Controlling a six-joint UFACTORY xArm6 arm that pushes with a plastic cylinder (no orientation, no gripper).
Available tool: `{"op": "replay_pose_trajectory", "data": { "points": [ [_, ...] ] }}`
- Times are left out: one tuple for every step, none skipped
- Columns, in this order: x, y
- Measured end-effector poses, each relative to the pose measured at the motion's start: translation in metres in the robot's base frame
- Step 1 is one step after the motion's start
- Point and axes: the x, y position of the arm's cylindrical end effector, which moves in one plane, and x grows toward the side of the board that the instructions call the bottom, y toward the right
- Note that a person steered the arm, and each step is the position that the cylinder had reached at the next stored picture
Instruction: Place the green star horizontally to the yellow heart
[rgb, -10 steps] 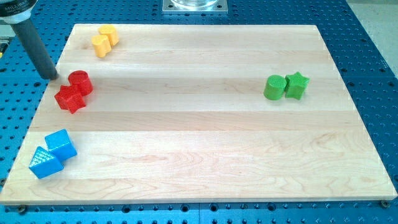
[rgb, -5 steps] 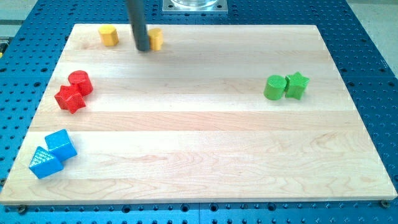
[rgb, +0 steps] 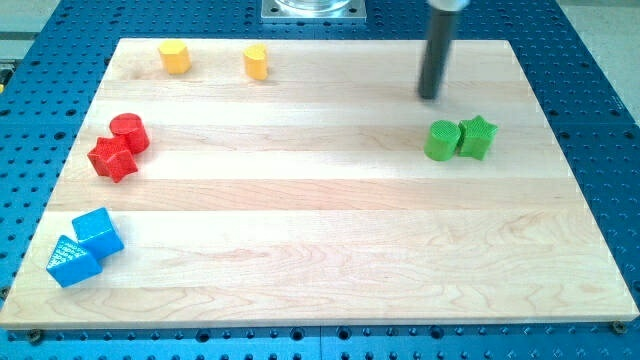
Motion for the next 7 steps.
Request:
{"op": "replay_pose_trajectory", "data": {
  "points": [
    [0.046,0.033],
    [0.067,0.045],
    [0.087,0.075],
    [0.113,0.020],
    [0.101,-0.050],
    [0.051,-0.057],
    [0.044,-0.062]
  ]
}}
